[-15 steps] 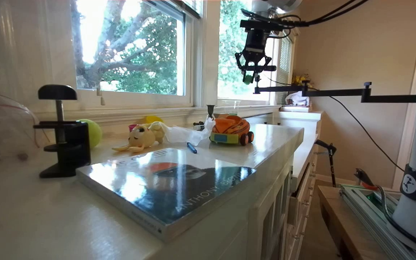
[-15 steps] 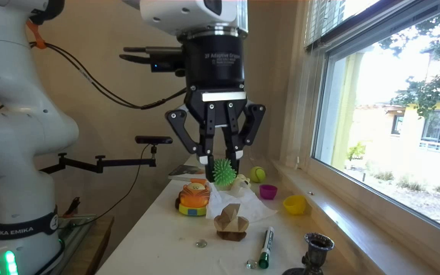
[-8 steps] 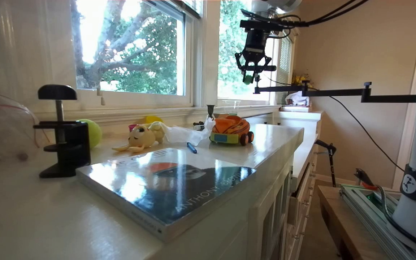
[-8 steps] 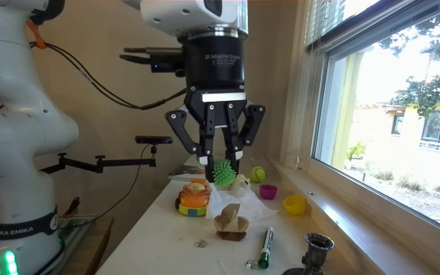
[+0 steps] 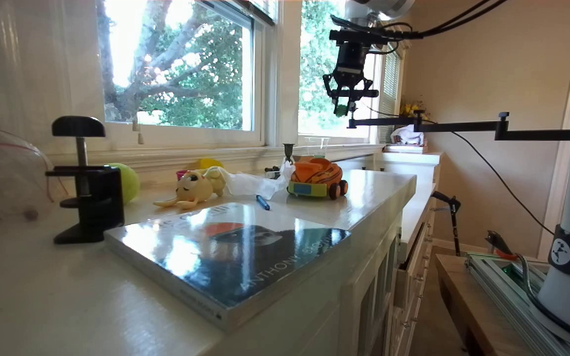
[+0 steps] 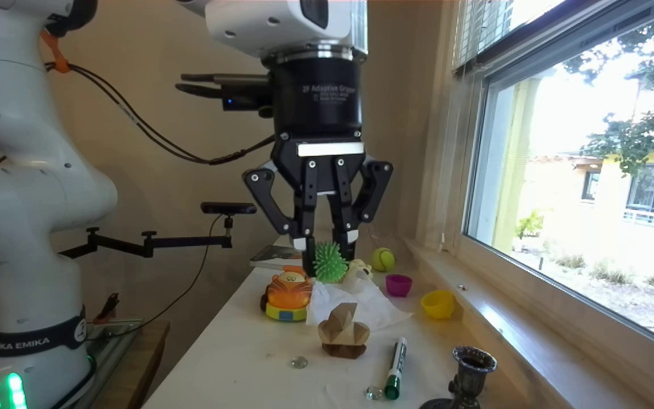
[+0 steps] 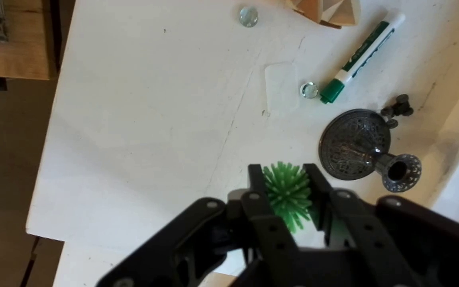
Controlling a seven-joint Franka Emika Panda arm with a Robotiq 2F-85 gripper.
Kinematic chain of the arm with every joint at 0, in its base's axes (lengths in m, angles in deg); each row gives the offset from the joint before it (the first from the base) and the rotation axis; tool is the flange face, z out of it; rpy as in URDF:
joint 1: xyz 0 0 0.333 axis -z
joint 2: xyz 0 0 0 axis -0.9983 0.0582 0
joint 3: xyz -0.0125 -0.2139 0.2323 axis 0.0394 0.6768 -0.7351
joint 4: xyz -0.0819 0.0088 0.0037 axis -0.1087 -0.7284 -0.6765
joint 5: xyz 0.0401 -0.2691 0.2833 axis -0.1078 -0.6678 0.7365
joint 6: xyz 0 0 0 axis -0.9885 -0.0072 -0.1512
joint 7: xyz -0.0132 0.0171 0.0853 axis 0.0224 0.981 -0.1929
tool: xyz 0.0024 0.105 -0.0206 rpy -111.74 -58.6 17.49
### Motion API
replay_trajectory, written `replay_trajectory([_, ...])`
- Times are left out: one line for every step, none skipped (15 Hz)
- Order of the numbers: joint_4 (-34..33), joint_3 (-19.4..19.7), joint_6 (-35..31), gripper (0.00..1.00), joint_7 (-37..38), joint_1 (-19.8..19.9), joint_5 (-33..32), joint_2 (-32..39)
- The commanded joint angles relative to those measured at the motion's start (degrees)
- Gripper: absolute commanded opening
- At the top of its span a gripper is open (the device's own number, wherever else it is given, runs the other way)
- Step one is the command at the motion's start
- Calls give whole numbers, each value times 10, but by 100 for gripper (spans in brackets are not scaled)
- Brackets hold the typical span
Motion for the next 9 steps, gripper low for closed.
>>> replay_trajectory([-24, 22, 23, 7, -84, 0, 32, 10])
replay_trajectory([-29, 27, 25, 8, -109, 1, 35, 13])
replay_trajectory([-38, 35, 32, 8, -143, 1, 43, 19])
replay_trajectory([-45, 43, 39, 7, -178, 0, 54, 25])
replay_trajectory([-59, 47, 51, 7, -203, 2, 55, 34])
replay_trajectory([-71, 52, 61, 7, -226, 3, 58, 43])
replay_trajectory([-85, 55, 73, 7, -241, 5, 53, 54])
replay_trajectory([-99, 58, 84, 7, -259, 4, 53, 63])
replay_trajectory([-113, 60, 95, 7, -268, 5, 47, 75])
